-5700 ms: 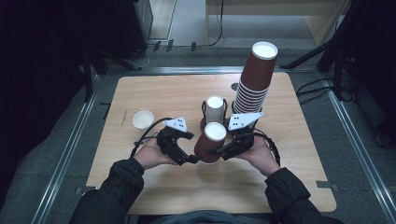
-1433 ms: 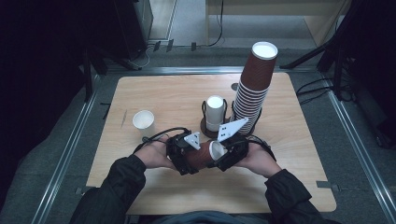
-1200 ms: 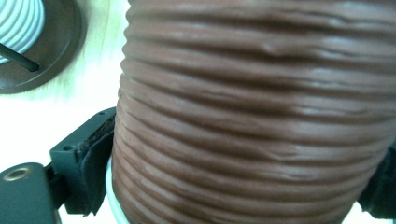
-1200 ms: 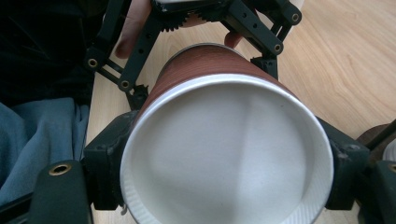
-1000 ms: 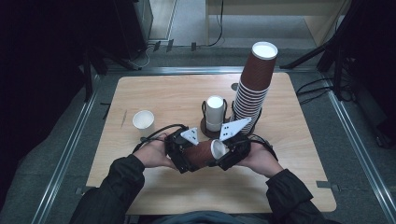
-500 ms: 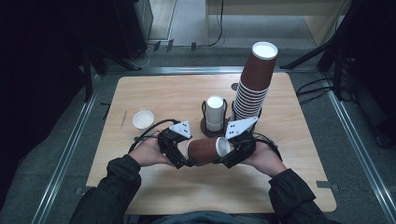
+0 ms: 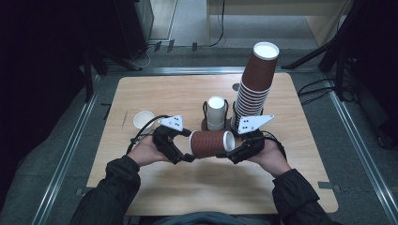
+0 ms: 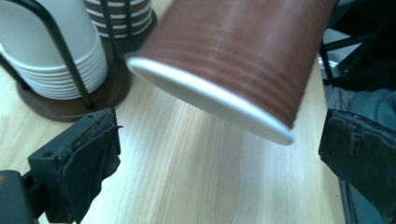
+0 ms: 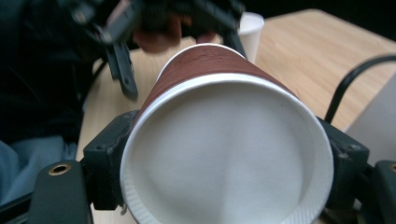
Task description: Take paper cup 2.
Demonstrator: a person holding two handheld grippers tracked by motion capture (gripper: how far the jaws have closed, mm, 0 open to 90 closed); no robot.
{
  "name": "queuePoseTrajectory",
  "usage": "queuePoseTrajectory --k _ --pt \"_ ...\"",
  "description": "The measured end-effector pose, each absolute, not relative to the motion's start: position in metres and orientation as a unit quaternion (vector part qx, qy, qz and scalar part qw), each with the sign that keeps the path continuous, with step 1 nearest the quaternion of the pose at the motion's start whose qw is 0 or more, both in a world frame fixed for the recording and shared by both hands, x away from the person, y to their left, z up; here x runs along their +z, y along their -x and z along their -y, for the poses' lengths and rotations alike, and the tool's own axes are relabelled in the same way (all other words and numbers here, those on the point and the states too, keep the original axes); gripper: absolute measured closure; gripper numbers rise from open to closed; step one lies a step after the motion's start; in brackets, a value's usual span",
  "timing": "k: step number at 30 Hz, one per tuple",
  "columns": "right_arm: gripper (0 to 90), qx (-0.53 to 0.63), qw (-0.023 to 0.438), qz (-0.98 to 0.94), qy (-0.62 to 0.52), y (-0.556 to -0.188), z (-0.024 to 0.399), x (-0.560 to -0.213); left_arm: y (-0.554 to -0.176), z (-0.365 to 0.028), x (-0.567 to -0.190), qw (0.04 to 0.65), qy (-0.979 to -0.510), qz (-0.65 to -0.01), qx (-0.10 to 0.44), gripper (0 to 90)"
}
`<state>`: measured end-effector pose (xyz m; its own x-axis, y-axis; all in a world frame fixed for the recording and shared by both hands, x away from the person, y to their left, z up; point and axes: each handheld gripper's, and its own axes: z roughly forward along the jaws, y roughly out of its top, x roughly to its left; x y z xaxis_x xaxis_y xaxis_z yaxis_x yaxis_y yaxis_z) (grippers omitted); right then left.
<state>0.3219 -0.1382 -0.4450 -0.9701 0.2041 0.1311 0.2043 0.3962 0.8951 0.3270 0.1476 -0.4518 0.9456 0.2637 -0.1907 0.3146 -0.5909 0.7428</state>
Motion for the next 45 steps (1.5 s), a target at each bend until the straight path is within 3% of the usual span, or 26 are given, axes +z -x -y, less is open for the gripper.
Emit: queuePoseTrajectory --k 20,30,45 --pt "21.1 -0.585 0.041 0.802 0.110 -0.317 0.121 -0.445 -0.324 -0.135 -0.452 0.450 -0.880 -0.147 -0.052 0.0" --pt "21.8 -0.587 0.056 0.799 0.117 -0.319 0.123 -0.446 -0.324 -0.136 -0.451 0.447 -0.881 -0.144 -0.060 6.5" --pt "14.5 -0.547 0.040 0.826 0.130 -0.320 0.125 -0.446 -0.327 -0.153 -0.443 0.454 -0.875 -0.164 -0.048 6.9"
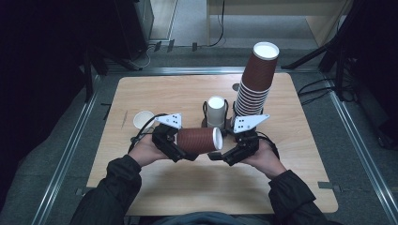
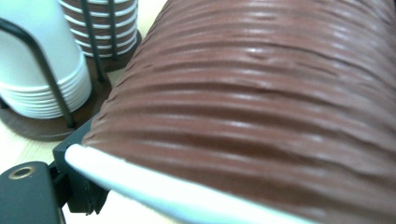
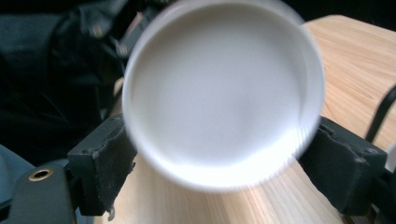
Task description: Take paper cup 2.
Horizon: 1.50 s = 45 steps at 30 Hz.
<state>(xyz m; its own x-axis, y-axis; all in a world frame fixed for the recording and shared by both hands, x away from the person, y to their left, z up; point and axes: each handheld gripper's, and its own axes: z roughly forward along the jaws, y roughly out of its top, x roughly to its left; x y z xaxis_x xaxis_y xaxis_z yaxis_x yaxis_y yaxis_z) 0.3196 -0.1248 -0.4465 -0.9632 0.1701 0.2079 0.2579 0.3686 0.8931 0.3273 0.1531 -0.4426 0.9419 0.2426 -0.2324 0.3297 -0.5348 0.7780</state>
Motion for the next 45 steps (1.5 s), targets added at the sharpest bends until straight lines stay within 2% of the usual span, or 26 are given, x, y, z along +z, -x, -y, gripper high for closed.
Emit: queuePoseTrajectory --k 10,16,26,45 --pt "14.7 -0.499 0.023 0.855 0.137 -0.322 0.127 -0.454 -0.330 -0.164 -0.438 0.405 -0.897 -0.177 -0.009 6.8" --pt "15.1 -0.481 0.014 0.866 0.134 -0.322 0.126 -0.458 -0.330 -0.156 -0.444 0.351 -0.922 -0.165 0.009 6.8" --pt "15.4 -0.473 0.005 0.872 0.128 -0.322 0.125 -0.459 -0.330 -0.145 -0.454 0.294 -0.943 -0.156 0.022 6.7" --pt "15.8 -0.434 0.012 0.894 0.108 -0.316 0.102 -0.463 -0.325 -0.119 -0.464 0.280 -0.952 -0.126 -0.013 6.6"
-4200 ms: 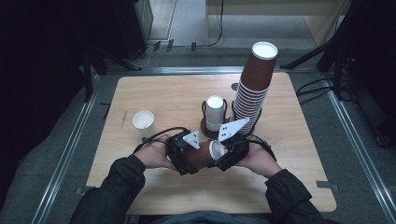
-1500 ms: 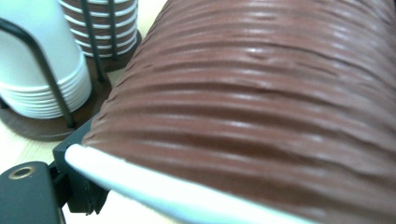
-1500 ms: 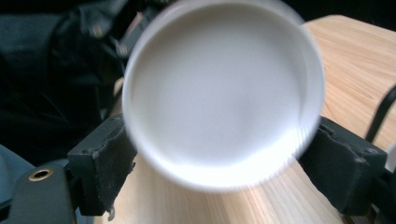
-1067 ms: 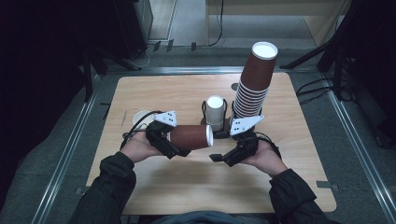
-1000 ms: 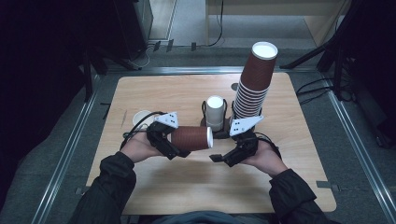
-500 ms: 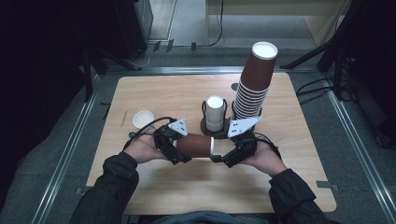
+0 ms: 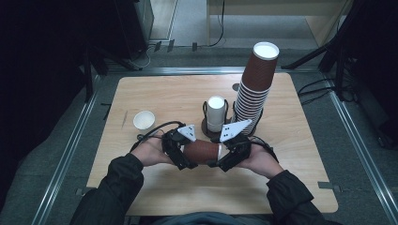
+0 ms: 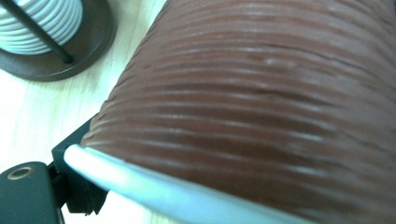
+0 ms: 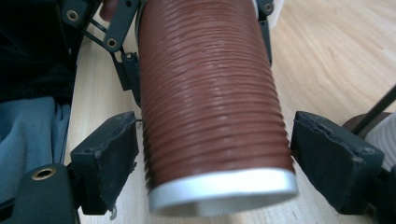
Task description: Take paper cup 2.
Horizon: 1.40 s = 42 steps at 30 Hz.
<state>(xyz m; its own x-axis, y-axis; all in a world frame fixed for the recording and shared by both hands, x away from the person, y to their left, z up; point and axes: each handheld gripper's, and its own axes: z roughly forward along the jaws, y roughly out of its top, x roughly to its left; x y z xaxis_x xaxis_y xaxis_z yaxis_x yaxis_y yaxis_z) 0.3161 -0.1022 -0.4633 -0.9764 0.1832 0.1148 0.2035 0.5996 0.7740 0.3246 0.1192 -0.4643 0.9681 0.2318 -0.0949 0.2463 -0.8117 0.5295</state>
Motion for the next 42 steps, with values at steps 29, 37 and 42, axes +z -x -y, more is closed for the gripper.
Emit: queuePoseTrajectory --k 29,37,42 --pt "20.2 -0.414 0.000 0.907 0.079 -0.312 0.093 -0.464 -0.323 -0.117 -0.460 0.294 -0.947 -0.127 -0.014 0.7" --pt "20.1 -0.429 -0.012 0.899 0.083 -0.315 0.103 -0.460 -0.326 -0.128 -0.454 0.320 -0.935 -0.150 -0.011 0.0" --pt "19.9 -0.442 -0.019 0.892 0.092 -0.318 0.110 -0.458 -0.327 -0.135 -0.449 0.343 -0.926 -0.156 -0.014 0.0"
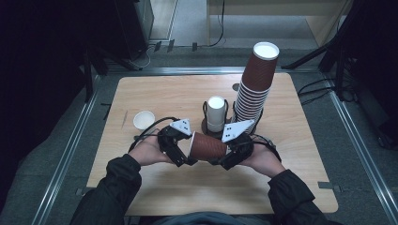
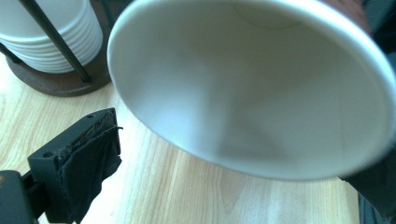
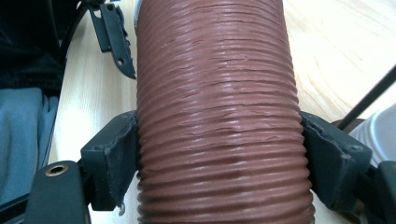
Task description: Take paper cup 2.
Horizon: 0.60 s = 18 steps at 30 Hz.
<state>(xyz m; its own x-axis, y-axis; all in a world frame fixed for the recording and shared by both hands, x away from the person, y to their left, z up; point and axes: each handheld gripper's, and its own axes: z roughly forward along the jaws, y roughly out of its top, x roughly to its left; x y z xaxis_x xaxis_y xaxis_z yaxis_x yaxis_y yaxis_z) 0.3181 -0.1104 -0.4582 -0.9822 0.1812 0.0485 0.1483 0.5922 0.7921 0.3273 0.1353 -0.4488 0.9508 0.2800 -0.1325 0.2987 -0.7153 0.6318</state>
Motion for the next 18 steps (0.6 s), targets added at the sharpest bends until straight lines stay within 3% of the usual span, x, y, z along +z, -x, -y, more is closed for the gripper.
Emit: queuePoseTrajectory --k 18 --pt "19.7 0.497 0.033 -0.862 -0.093 -0.322 0.126 -0.459 -0.334 -0.153 -0.441 0.431 -0.879 -0.198 -0.061 0.0"
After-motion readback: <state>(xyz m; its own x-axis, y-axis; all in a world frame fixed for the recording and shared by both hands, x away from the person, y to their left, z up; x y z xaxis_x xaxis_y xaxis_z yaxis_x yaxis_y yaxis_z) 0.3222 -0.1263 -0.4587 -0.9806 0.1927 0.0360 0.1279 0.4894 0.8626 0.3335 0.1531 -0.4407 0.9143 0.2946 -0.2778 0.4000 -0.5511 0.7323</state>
